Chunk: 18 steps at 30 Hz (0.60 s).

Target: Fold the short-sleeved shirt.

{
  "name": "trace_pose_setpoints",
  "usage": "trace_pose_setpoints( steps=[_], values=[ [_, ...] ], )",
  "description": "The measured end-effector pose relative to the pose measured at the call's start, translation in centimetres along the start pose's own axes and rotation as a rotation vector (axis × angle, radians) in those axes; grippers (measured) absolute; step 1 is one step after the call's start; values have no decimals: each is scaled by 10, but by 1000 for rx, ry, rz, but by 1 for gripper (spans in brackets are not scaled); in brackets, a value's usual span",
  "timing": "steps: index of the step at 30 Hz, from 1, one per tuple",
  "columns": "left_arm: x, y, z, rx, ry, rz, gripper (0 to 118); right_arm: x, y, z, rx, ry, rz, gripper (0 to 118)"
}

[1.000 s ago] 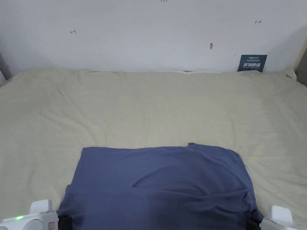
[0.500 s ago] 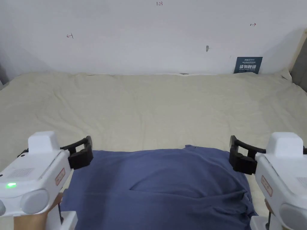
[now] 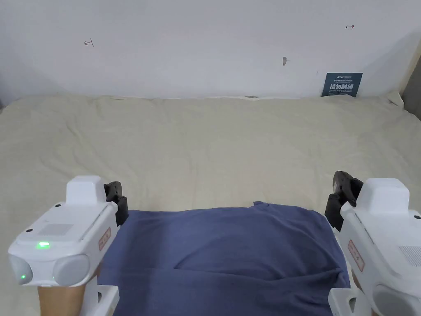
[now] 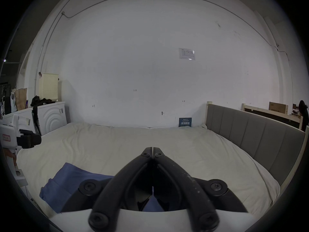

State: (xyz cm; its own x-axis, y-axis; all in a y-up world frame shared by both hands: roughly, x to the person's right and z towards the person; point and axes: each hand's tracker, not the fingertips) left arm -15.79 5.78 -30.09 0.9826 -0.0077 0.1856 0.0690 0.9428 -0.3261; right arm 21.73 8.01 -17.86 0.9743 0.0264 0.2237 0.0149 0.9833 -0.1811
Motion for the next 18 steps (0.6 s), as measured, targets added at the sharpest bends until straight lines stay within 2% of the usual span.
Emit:
trace_pose_setpoints(
  steps=[6, 7, 12, 13, 14, 15, 17, 18],
  values=[
    [-30, 7, -91, -169, -20, 11, 0, -10, 3, -35, -35, -5, 19, 2],
    [-38, 6, -109, -200, -20, 20, 0, 0, 0, -49, -41, -6, 21, 2],
    [-76, -4, -197, -392, 2, 136, 0, -7, -5, -82, -73, -22, 32, 2],
    [-79, -7, -206, -421, 4, 165, 3, -8, -8, -88, -85, -25, 33, 2],
    [-84, -12, -220, -473, -6, 173, 18, -9, -11, -95, -94, -28, 35, 2],
    [-88, -18, -231, -500, 5, 166, 42, -4, -15, -102, -102, -28, 36, 2],
    [-99, -36, -254, -573, 46, 142, 103, -6, -21, -113, -119, -24, 37, 2],
    [-100, -43, -261, -601, 67, 133, 111, -7, -24, -118, -128, -24, 38, 2]
  ],
)
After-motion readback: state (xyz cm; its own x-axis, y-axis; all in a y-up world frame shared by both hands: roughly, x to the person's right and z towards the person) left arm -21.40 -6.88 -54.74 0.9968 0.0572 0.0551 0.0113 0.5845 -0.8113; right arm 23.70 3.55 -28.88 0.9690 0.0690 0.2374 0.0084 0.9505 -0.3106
